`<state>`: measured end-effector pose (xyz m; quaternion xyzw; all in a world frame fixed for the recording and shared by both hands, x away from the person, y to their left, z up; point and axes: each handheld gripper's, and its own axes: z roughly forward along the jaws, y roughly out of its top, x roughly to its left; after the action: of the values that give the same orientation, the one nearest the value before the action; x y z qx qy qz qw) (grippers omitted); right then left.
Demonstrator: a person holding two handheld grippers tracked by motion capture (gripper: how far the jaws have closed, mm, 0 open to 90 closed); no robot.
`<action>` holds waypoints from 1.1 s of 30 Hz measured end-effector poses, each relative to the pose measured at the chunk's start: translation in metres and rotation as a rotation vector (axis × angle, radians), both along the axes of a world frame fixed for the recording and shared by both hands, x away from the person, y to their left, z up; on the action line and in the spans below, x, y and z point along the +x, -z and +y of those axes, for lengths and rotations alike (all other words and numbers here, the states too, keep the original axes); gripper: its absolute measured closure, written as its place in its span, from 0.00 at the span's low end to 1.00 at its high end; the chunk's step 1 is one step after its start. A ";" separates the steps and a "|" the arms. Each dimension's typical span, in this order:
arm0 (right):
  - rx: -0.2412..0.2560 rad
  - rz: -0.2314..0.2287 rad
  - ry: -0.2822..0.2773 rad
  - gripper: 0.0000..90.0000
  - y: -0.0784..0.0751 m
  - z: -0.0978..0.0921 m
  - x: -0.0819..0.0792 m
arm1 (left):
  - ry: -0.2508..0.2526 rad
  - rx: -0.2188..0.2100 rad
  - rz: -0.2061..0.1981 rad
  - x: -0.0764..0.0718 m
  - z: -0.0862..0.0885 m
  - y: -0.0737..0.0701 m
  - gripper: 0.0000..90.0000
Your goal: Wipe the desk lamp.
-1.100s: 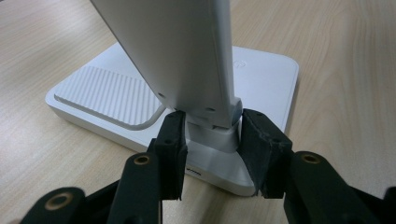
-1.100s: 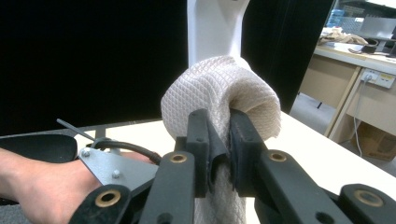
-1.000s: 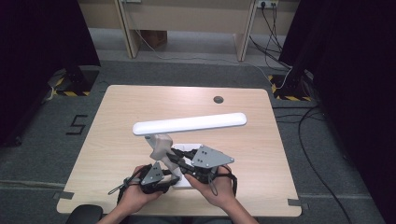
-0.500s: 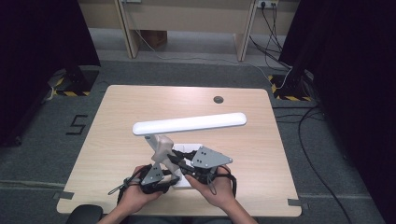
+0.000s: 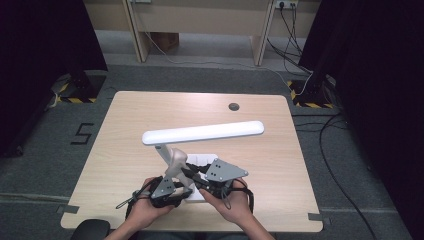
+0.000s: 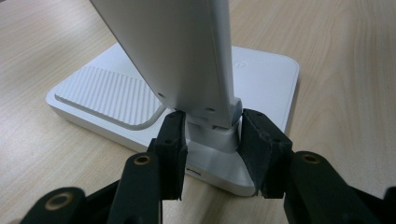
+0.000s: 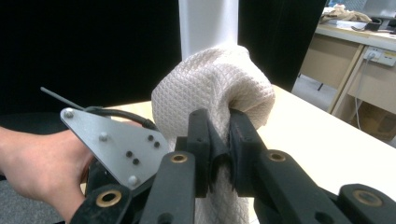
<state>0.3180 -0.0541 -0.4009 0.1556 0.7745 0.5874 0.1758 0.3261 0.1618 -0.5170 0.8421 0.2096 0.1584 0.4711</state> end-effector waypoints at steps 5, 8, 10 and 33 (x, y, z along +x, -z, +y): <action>-0.012 0.003 0.006 0.90 0.005 -0.001 0.000 | 0.000 0.000 0.000 0.000 0.000 0.000 0.67; -0.017 0.018 0.010 0.90 0.007 -0.002 0.000 | 0.002 0.001 0.001 0.000 0.000 0.000 0.67; -0.016 0.021 0.014 0.91 0.009 -0.002 -0.001 | 0.001 0.000 0.002 0.000 0.000 0.000 0.67; -0.055 0.043 0.032 0.90 0.026 -0.004 0.000 | -0.003 0.004 0.000 -0.001 0.000 0.000 0.67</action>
<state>0.3180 -0.0579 -0.4266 0.1759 0.7913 0.5596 0.1726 0.3254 0.1615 -0.5168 0.8425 0.2107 0.1595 0.4693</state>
